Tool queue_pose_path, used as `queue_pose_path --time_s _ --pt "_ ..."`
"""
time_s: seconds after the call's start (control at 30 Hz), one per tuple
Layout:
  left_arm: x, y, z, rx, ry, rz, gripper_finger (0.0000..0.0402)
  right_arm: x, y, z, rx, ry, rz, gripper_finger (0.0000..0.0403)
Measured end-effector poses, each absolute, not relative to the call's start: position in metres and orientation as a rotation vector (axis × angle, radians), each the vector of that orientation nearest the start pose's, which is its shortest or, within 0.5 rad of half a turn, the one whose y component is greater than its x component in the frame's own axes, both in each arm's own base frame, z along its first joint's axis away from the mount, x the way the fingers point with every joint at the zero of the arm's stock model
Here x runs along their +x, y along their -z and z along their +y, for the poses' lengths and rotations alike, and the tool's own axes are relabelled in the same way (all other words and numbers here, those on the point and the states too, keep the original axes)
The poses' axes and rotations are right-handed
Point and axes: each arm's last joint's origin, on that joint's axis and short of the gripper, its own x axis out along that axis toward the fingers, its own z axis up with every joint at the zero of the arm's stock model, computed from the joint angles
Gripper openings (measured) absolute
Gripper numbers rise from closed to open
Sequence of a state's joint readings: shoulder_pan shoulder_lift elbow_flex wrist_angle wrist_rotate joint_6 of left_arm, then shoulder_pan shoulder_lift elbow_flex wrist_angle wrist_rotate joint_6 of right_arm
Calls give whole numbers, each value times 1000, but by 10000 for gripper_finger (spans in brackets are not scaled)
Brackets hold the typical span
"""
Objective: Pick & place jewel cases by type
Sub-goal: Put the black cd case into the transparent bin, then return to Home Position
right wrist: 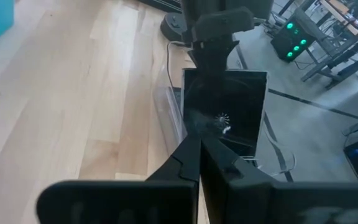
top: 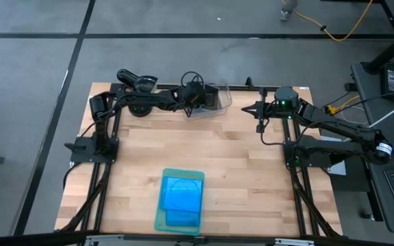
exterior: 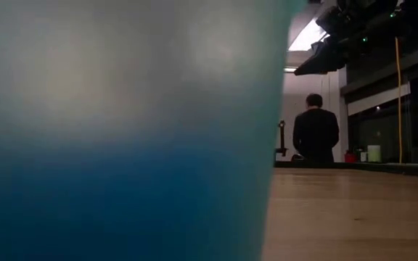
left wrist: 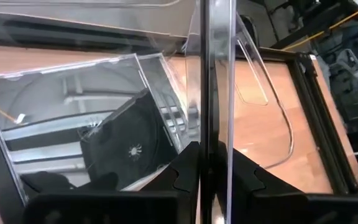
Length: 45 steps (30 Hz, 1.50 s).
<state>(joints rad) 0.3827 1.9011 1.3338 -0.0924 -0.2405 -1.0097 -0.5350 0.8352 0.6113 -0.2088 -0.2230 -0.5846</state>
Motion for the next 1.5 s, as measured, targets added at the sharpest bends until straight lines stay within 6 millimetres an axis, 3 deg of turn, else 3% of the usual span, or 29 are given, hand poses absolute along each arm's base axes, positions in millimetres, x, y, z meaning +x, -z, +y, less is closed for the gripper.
queue_pose_path --time_s 0.3,0.67,0.9,1.23,1.5 --pt "384 -212 165 -962 -853 378 52 160 -263 -87 -414 178 479 7" --pt "382 -213 165 -963 -853 389 128 160 -262 -87 -407 165 489 7" --pt "372 -213 160 -963 -892 498 166 160 -262 -87 -418 156 487 7" --pt "355 -247 151 -873 -979 438 176 160 -262 -86 -448 141 489 7" --pt "365 -274 139 -911 -829 254 176 157 -262 -90 -426 128 476 7"
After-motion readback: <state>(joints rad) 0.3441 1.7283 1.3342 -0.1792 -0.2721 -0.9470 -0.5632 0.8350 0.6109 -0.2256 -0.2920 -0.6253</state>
